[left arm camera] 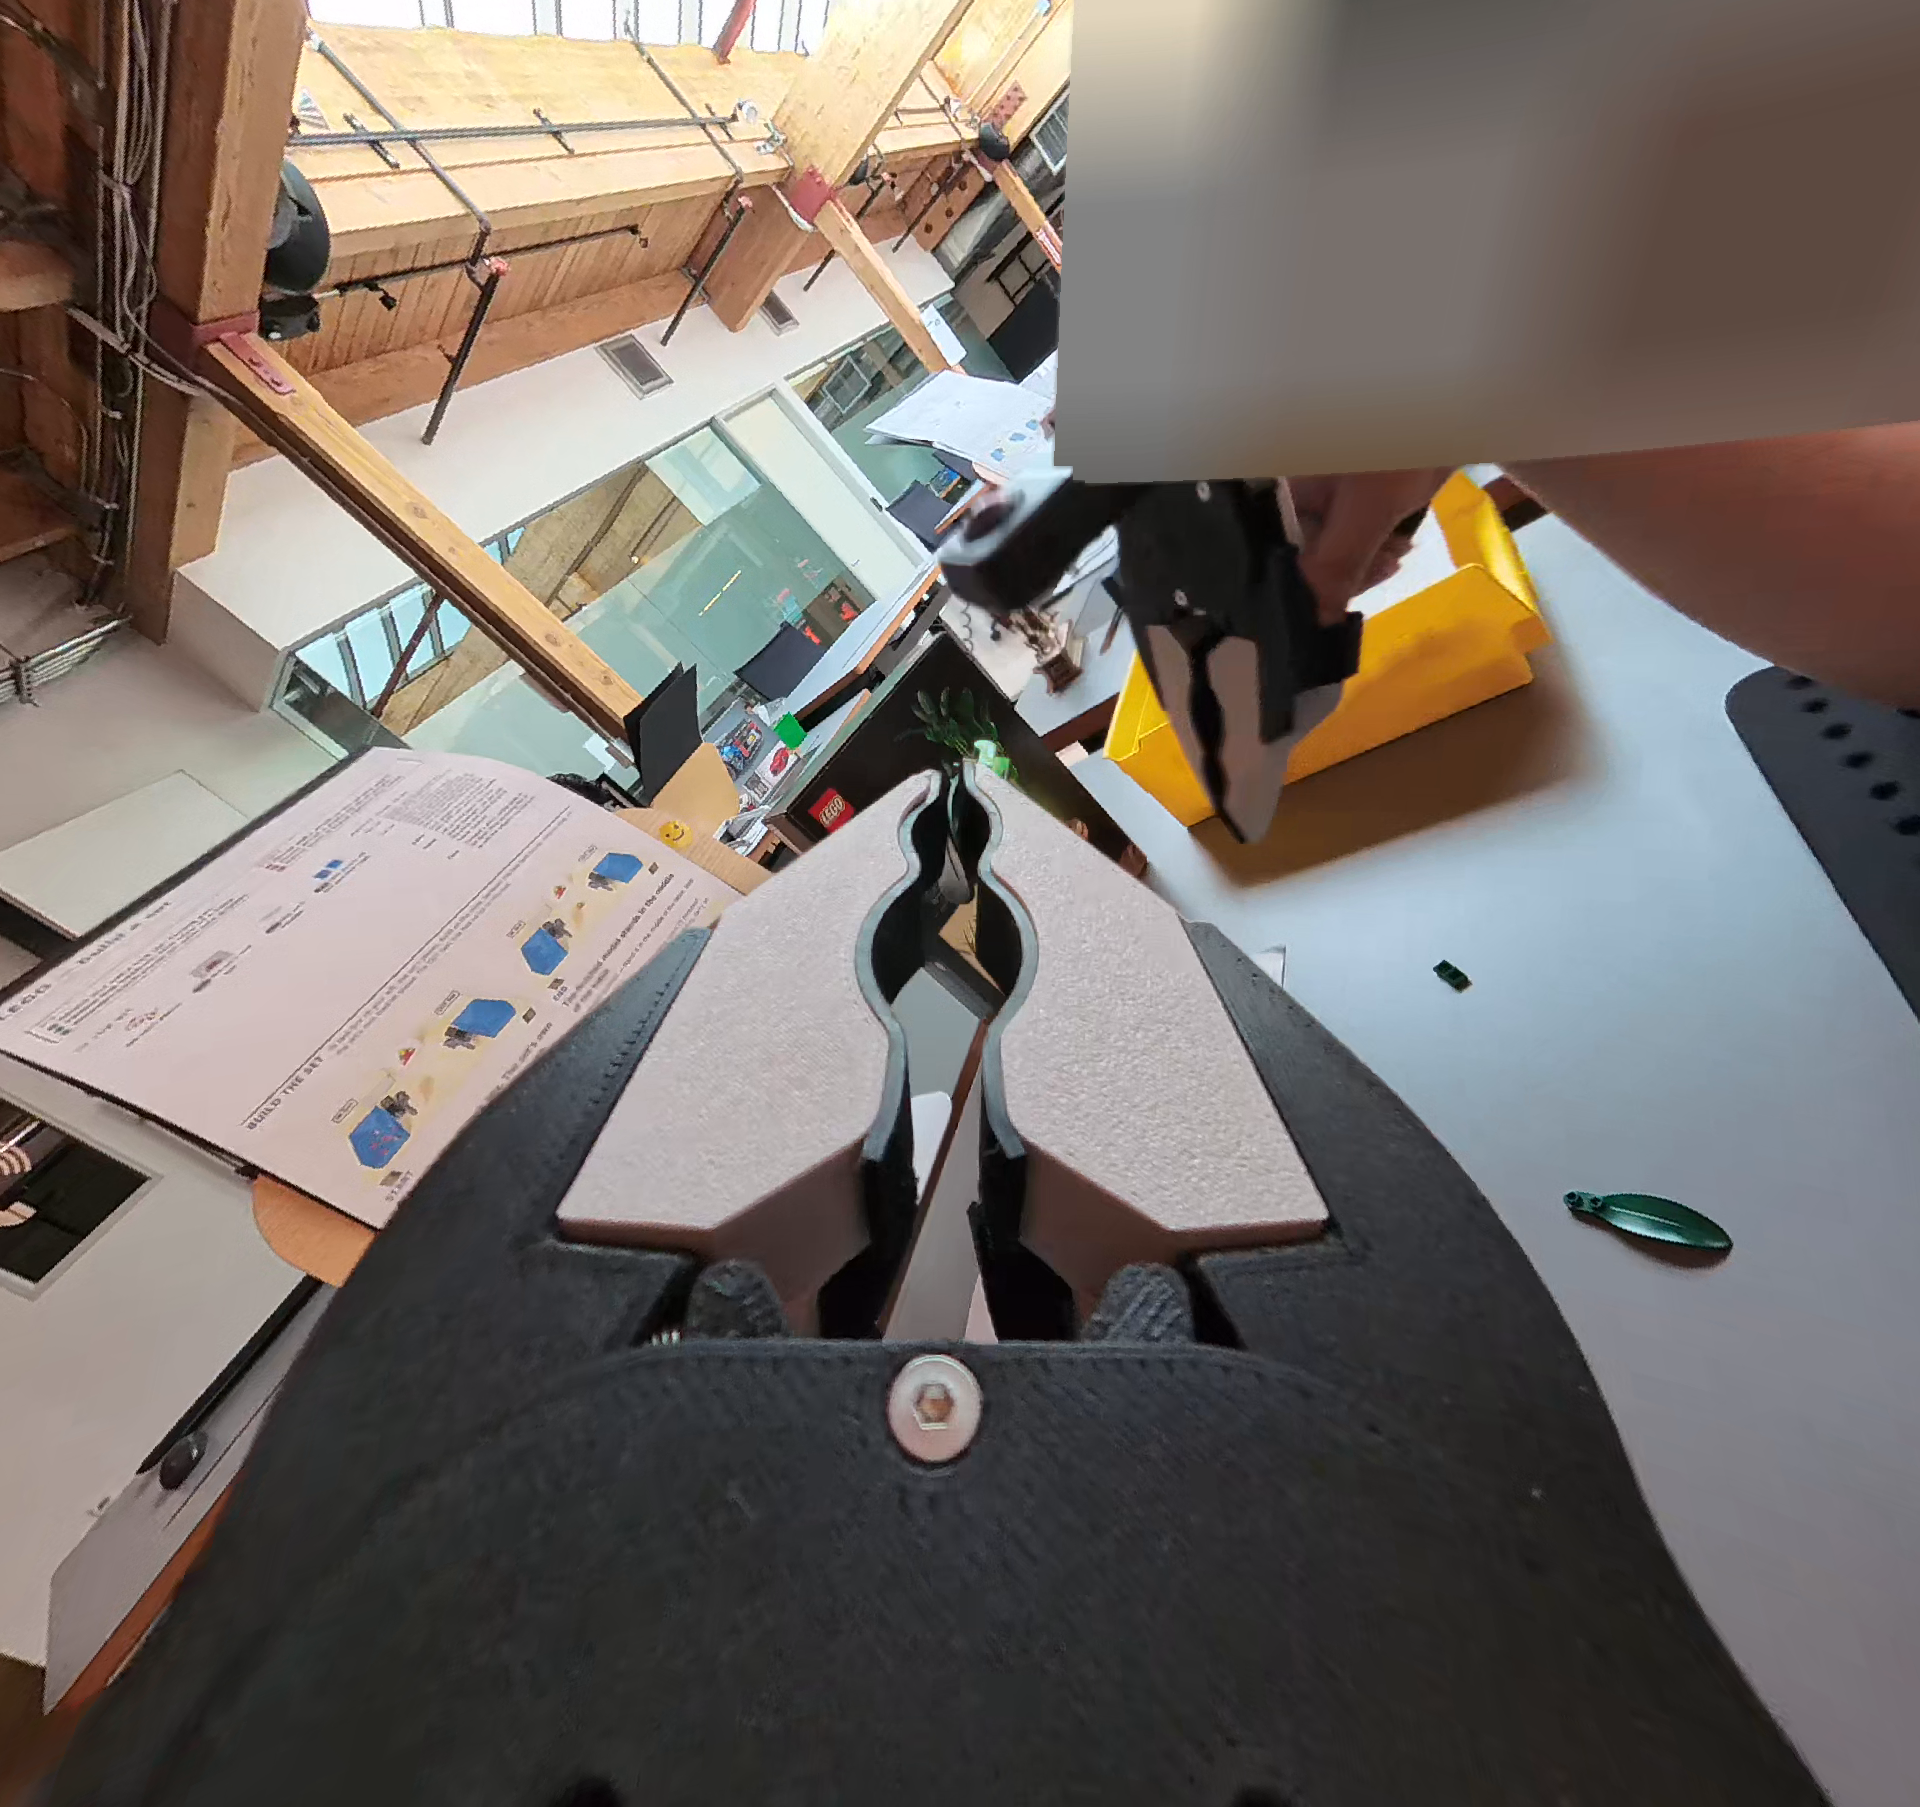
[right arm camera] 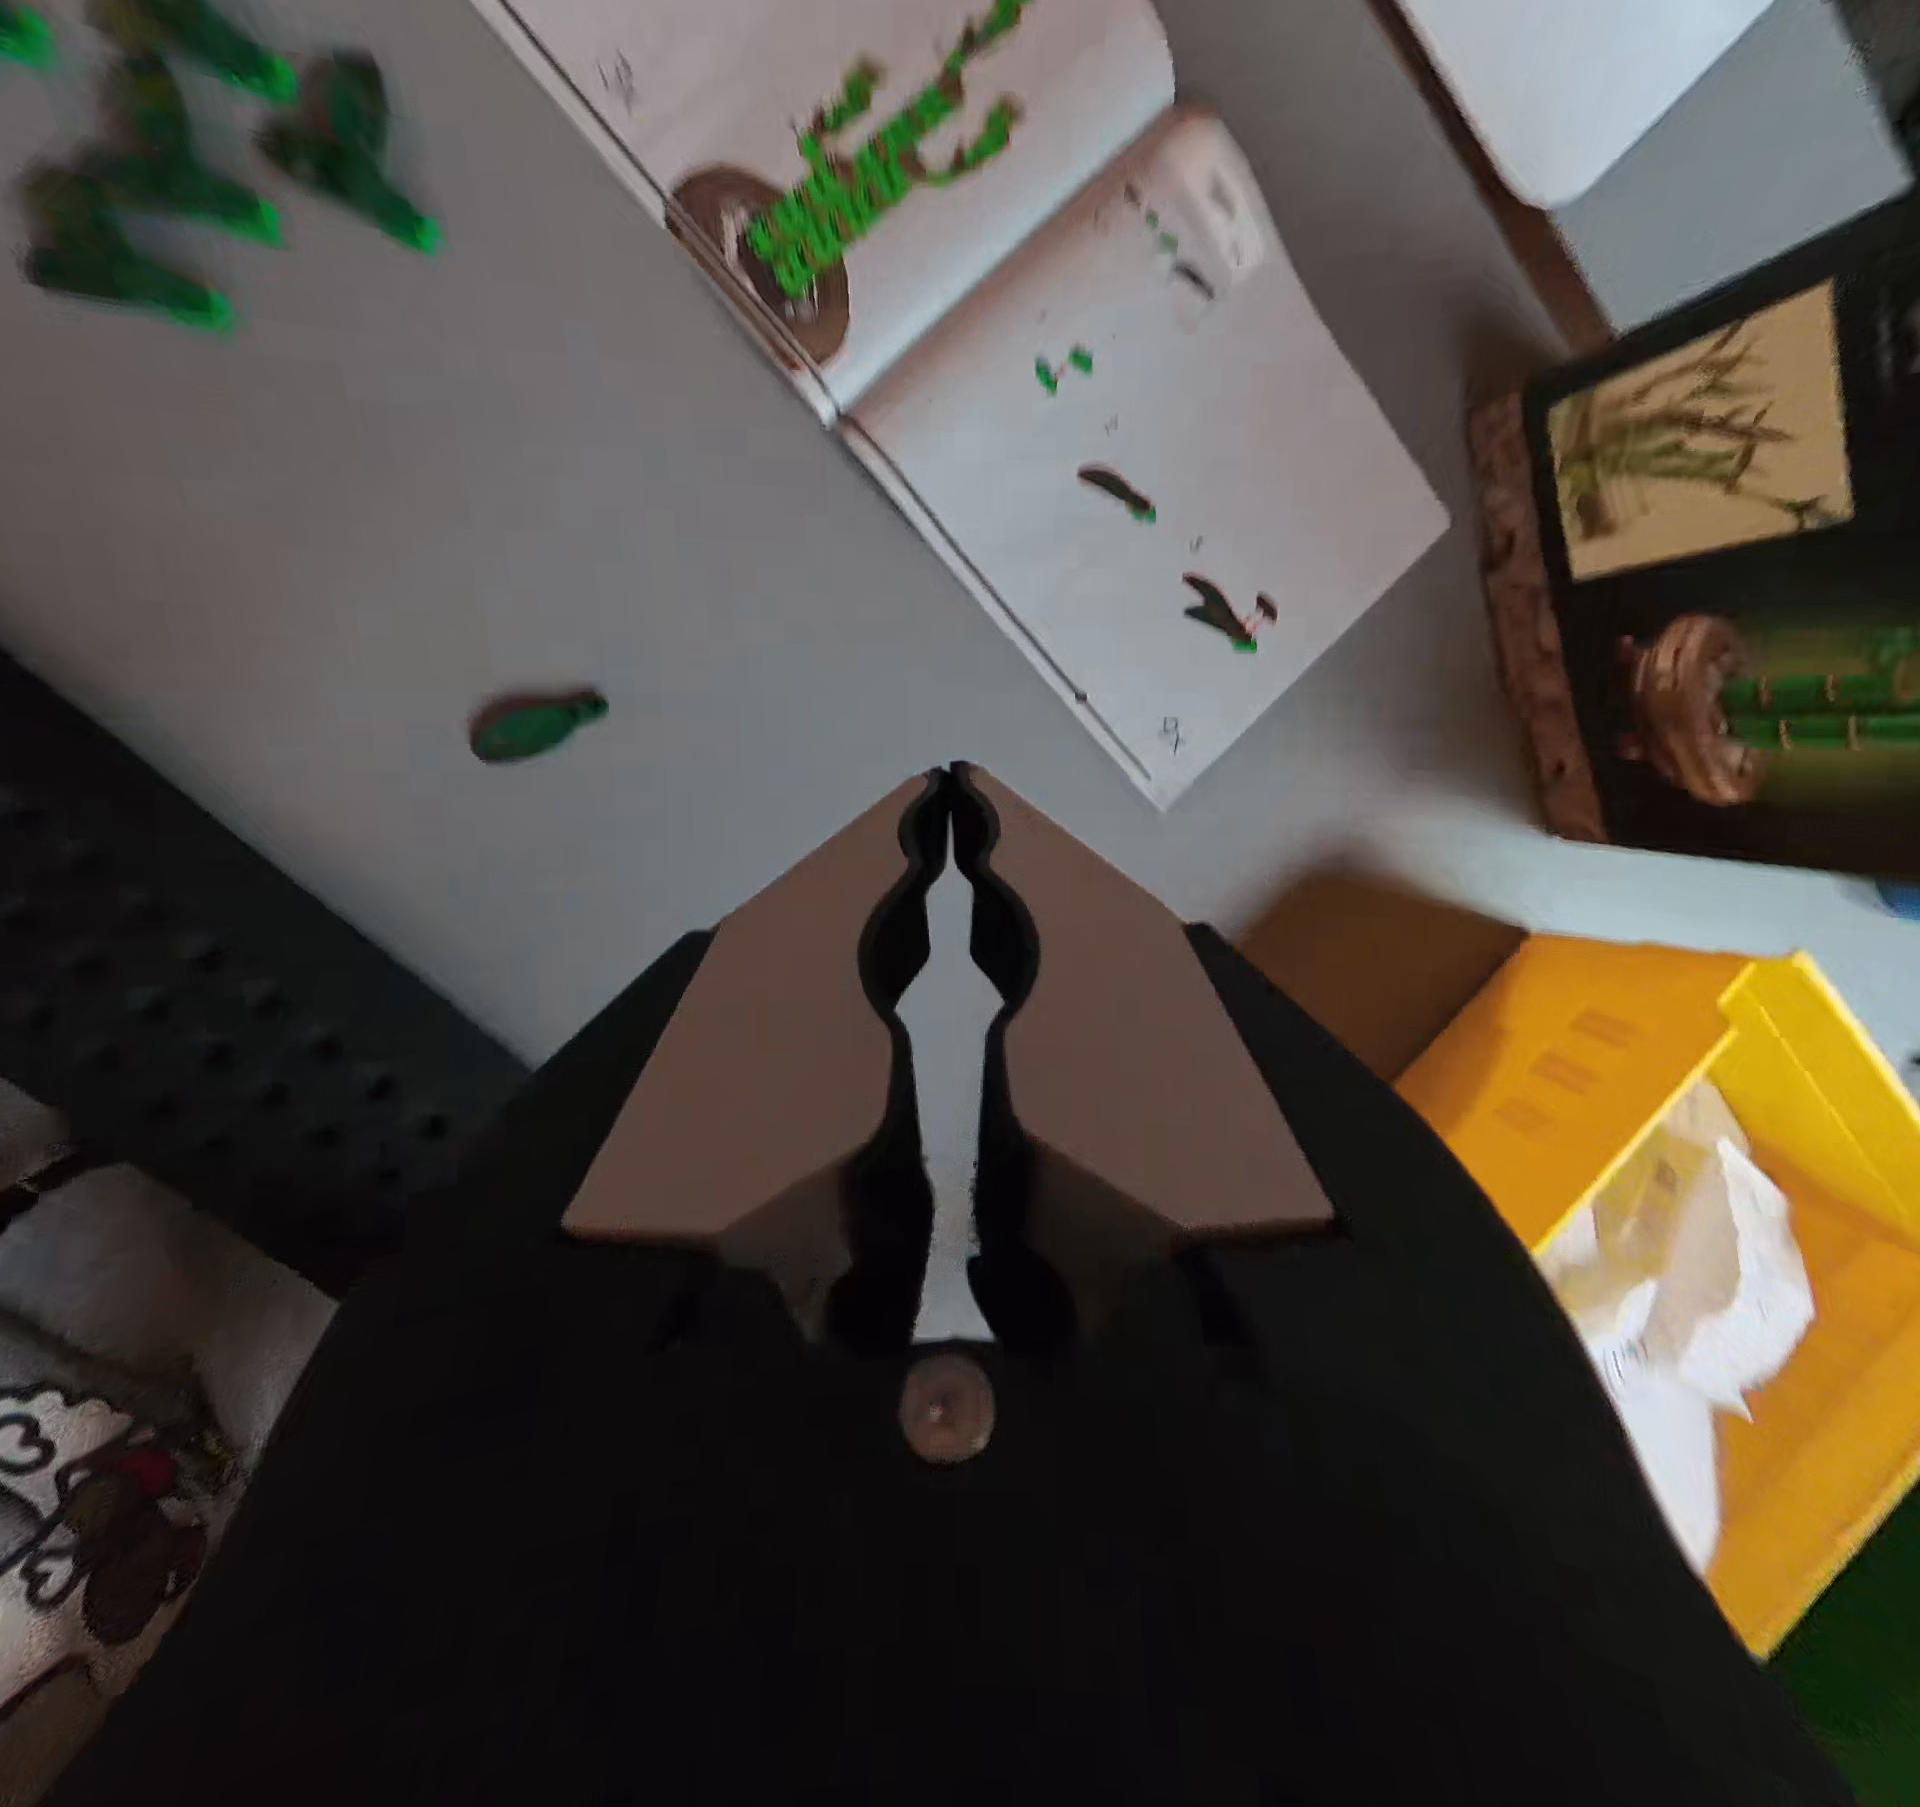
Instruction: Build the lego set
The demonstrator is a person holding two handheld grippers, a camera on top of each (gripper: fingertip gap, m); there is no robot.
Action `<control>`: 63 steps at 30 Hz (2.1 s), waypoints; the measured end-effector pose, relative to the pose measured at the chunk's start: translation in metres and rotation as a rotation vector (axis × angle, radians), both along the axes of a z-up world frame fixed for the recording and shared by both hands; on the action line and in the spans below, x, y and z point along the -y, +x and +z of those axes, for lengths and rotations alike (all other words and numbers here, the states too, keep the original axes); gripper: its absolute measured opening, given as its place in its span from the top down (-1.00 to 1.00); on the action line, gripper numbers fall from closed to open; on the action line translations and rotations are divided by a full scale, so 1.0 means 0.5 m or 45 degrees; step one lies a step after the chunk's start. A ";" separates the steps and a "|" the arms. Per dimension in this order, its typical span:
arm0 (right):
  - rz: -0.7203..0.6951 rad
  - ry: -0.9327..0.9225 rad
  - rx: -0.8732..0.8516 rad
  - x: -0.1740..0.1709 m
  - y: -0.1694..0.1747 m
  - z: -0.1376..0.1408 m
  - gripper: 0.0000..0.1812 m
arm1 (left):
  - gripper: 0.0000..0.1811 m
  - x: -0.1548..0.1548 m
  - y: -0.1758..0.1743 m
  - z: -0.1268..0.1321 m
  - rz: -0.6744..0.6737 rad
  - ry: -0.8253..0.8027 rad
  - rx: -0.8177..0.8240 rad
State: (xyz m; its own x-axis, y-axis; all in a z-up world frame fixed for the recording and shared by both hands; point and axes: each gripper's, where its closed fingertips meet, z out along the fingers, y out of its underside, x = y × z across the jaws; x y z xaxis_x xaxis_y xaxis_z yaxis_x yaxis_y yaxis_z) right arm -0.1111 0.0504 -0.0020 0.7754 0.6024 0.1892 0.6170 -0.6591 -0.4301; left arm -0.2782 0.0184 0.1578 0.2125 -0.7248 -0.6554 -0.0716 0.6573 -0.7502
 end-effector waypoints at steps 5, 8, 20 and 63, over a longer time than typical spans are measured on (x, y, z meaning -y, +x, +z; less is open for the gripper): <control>0.340 0.428 -0.584 -0.051 -0.107 0.175 1.00 | 1.00 0.014 -0.005 0.010 -0.020 0.029 0.019; 0.758 0.722 -0.916 -0.002 -0.179 0.268 0.66 | 1.00 0.024 -0.009 0.015 -0.038 0.046 0.031; 1.239 1.349 -0.826 0.123 -0.280 0.335 0.91 | 1.00 0.083 0.012 0.016 -0.223 0.079 0.051; 1.429 1.421 -0.534 0.161 -0.276 0.299 0.89 | 1.00 0.115 0.048 -0.010 -0.233 0.118 -0.054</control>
State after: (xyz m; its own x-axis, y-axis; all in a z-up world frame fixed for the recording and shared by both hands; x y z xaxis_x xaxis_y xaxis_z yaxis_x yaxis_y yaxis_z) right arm -0.2491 -0.0303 0.1477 0.1751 0.5834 0.7931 0.2685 0.7467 -0.6086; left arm -0.2543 -0.0389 0.1526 0.0534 -0.6850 -0.7266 0.0252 0.7283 -0.6848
